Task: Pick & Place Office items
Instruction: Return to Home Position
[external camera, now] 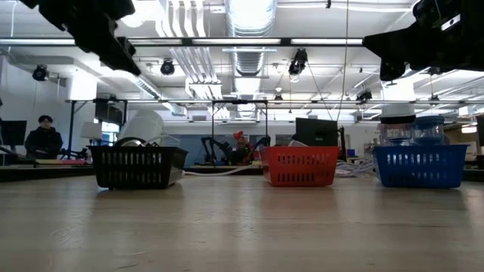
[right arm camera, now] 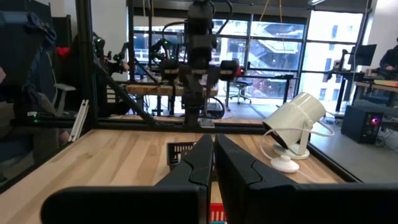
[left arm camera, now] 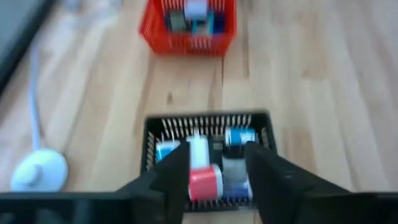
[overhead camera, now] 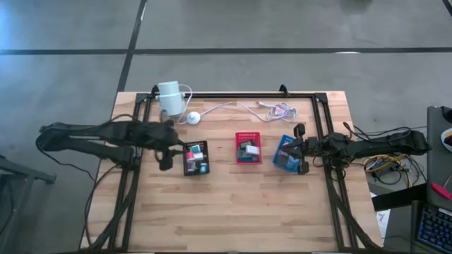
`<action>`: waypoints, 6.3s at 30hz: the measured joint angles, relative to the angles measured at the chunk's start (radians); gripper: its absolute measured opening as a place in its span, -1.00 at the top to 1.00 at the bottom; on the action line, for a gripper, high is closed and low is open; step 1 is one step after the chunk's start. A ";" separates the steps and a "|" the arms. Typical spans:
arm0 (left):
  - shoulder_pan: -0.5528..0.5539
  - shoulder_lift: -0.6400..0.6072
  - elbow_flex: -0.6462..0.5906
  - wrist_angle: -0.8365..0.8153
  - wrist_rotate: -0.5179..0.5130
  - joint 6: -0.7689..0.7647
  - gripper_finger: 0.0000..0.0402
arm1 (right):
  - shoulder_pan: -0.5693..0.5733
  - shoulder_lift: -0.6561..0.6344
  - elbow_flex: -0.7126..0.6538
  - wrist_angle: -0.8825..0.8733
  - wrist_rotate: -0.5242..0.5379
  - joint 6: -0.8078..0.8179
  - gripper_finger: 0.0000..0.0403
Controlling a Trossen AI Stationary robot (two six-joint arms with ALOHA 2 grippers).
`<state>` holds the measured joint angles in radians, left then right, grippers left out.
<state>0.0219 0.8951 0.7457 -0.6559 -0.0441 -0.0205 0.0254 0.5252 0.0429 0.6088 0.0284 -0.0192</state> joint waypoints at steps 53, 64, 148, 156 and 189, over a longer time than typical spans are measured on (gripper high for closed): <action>0.003 -0.894 -0.740 0.771 0.121 0.124 0.99 | -0.091 -0.524 -0.003 -0.554 -0.006 0.098 0.96; 0.003 -0.895 -0.740 0.744 0.121 0.114 0.99 | -0.091 -0.525 -0.034 -0.544 -0.010 0.117 0.96; 0.003 -0.890 -0.740 0.662 0.073 0.016 0.94 | -0.091 -0.522 -0.034 -0.526 -0.001 0.071 0.96; 0.003 -0.890 -0.740 0.662 0.073 0.016 0.94 | -0.091 -0.522 -0.034 -0.526 -0.001 0.070 0.96; 0.002 -0.890 -0.740 0.662 0.073 0.017 0.94 | -0.092 -0.522 -0.033 -0.526 -0.001 0.070 0.96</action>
<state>0.0242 0.0055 0.0055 0.0063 0.0292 -0.0040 -0.0662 0.0032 0.0097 0.0830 0.0273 0.0510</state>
